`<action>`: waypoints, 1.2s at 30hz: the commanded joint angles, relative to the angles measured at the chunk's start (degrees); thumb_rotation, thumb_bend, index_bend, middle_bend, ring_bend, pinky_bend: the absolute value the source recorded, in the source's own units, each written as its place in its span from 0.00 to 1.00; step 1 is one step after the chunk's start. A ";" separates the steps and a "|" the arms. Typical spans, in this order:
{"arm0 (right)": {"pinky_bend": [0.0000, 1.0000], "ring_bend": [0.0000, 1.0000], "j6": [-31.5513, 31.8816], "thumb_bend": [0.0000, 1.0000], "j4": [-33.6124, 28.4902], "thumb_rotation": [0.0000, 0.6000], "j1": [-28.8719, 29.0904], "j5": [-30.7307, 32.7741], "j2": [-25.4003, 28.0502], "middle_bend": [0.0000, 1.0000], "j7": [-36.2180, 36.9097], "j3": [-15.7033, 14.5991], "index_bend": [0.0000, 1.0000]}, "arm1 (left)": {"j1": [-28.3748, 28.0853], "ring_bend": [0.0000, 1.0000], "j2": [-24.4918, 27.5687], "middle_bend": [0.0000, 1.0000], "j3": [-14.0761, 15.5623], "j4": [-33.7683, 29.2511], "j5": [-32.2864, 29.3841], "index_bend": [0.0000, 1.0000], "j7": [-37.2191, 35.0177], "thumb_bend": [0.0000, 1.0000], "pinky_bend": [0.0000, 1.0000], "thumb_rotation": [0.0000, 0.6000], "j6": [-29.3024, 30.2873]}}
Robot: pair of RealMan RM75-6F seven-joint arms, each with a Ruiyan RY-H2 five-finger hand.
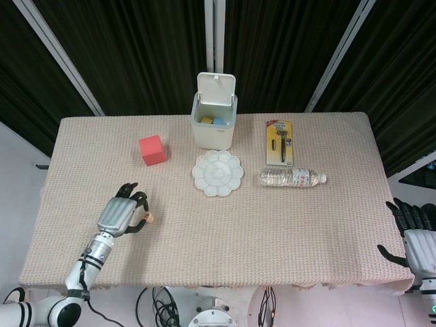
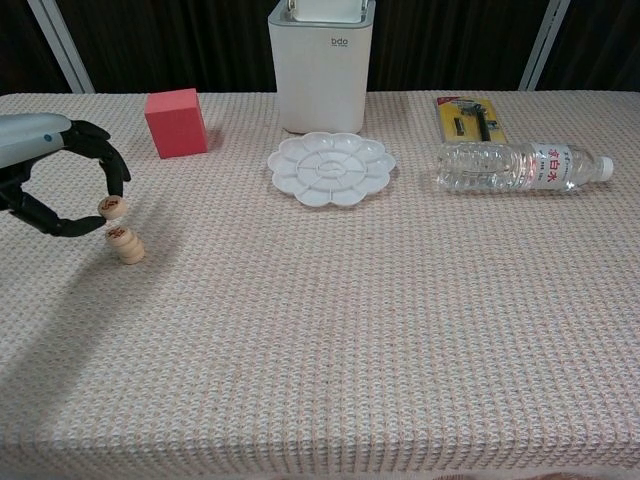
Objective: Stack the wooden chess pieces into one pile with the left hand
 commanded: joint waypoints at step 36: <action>0.00 0.00 -0.43 0.15 0.15 1.00 -0.20 0.64 0.12 0.00 0.09 -0.09 0.00 | 2.37 0.00 -3.80 0.25 -1.22 6.63 0.74 0.45 -2.35 0.35 0.00 1.00 -3.21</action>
